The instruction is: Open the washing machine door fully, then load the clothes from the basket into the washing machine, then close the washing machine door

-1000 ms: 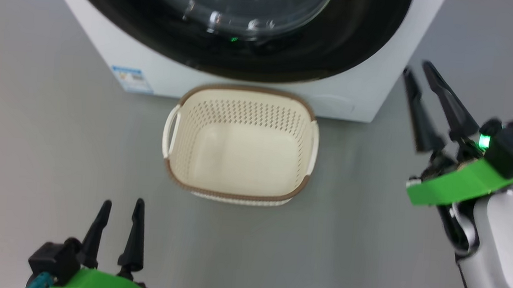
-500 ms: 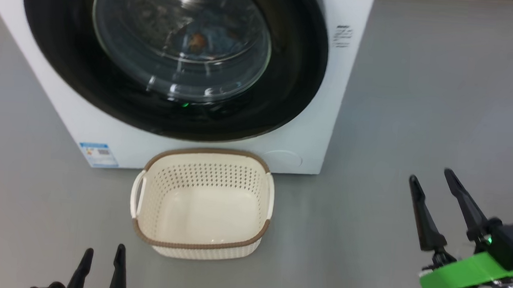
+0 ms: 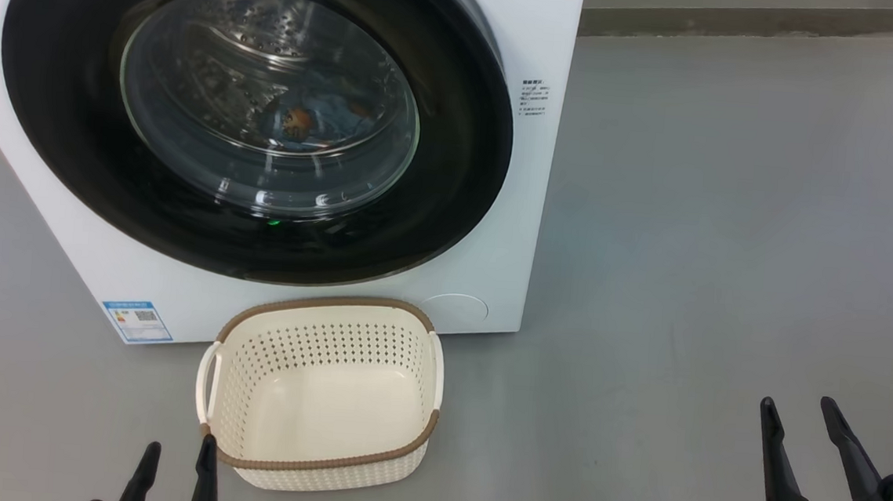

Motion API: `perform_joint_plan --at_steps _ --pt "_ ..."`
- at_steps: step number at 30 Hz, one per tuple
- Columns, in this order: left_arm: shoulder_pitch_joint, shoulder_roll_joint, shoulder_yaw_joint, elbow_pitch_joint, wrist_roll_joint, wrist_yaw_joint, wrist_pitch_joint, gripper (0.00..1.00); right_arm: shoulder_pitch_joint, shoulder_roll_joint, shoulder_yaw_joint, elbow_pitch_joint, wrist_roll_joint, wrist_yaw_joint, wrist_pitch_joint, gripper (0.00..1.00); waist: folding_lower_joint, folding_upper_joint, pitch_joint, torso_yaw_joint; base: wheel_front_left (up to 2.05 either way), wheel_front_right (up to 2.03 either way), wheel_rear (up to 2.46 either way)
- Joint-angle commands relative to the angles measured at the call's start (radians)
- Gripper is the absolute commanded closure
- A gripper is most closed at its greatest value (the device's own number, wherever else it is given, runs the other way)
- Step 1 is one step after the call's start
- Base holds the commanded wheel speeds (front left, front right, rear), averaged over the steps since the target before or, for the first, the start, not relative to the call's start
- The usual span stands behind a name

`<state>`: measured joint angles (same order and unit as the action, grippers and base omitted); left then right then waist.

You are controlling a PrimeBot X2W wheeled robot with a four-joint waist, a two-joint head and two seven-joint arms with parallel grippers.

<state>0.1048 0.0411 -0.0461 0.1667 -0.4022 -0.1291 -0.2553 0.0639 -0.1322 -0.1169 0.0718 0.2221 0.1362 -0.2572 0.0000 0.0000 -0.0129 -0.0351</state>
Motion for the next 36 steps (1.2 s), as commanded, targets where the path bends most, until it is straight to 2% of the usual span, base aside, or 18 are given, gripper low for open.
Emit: perform_joint_plan --at_steps 1,11,12,17,24,26,36 --pt "-0.017 0.009 0.036 -0.026 -0.006 -0.002 -0.006 0.0 -0.009 -0.007 0.014 -0.026 -0.009 -0.006 -0.005 0.0 0.0 0.0 -0.002 -0.002 0.0 0.0 0.0" --pt "-0.011 0.009 0.036 -0.022 -0.001 -0.002 -0.006 0.0 0.016 0.017 -0.012 -0.016 -0.015 -0.006 -0.005 0.0 0.0 0.0 -0.001 -0.016 0.0 0.0 0.0" --pt "0.0 0.0 0.002 0.001 0.0 0.0 0.0 1.0 0.034 0.032 -0.032 0.007 -0.001 0.0 0.0 1.0 0.0 0.0 -0.001 -0.016 0.0 0.0 0.0" --pt "0.004 -0.011 -0.01 0.06 -0.002 0.0 0.002 1.0 0.044 0.05 -0.026 0.075 0.002 0.0 0.002 1.0 0.0 0.0 -0.001 -0.016 0.0 0.0 0.0" --pt "-0.006 -0.007 -0.005 0.058 -0.073 0.0 0.019 1.0 0.032 0.052 -0.025 0.08 0.079 0.0 0.024 1.0 0.0023 0.0 -0.003 -0.013 0.0 0.0 0.0" --pt "-0.011 -0.006 -0.002 0.06 -0.103 0.0 0.026 1.0 0.027 0.053 -0.024 0.082 0.112 0.0 0.032 1.0 0.0005 0.0 -0.001 -0.012 0.0 0.0 0.0" --pt "-0.028 -0.001 0.005 0.064 -0.194 0.0 0.049 1.0 0.011 0.055 -0.022 0.09 0.212 -0.001 0.058 1.0 0.0 0.0 0.001 -0.008 0.0 0.0 0.0"
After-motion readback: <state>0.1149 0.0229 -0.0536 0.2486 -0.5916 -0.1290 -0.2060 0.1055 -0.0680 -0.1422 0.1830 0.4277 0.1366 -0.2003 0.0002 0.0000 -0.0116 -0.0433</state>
